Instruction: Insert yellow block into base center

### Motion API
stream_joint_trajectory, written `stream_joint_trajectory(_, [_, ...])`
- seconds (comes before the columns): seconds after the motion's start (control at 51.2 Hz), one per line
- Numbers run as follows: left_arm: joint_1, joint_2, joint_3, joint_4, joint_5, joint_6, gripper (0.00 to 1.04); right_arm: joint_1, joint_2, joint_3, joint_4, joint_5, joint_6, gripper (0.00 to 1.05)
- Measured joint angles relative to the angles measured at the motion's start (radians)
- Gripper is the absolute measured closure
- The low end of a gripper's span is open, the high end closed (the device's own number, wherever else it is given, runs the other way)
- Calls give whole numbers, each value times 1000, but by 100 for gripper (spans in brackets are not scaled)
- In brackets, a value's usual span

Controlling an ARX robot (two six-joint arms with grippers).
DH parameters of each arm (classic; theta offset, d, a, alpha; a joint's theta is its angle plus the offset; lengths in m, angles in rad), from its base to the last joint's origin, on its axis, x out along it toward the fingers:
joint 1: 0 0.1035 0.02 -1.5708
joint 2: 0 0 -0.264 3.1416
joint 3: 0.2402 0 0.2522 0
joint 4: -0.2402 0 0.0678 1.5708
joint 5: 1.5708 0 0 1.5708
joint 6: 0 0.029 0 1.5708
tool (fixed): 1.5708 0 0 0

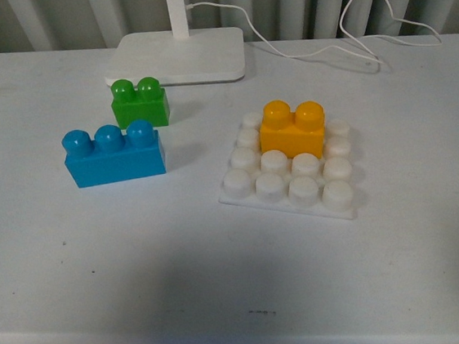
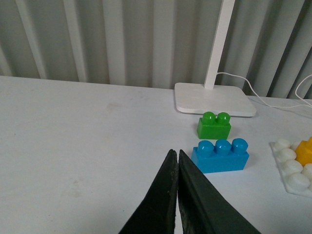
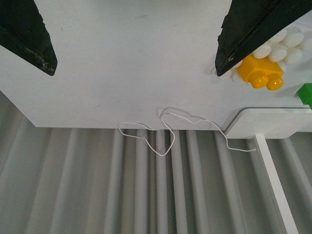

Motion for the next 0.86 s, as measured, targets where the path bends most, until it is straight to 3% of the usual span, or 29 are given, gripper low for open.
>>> stream_joint_trajectory(0.234, [0,0,0,0,0,0,55,0,0,0,0,0,0,9])
stream_joint_trajectory(0.332, [0,0,0,0,0,0,30,0,0,0,0,0,0,9])
stream_joint_trajectory(0.488, [0,0,0,0,0,0,5,0,0,0,0,0,0,9])
stream_joint_trajectory(0.859, [0,0,0,0,0,0,6,0,0,0,0,0,0,9])
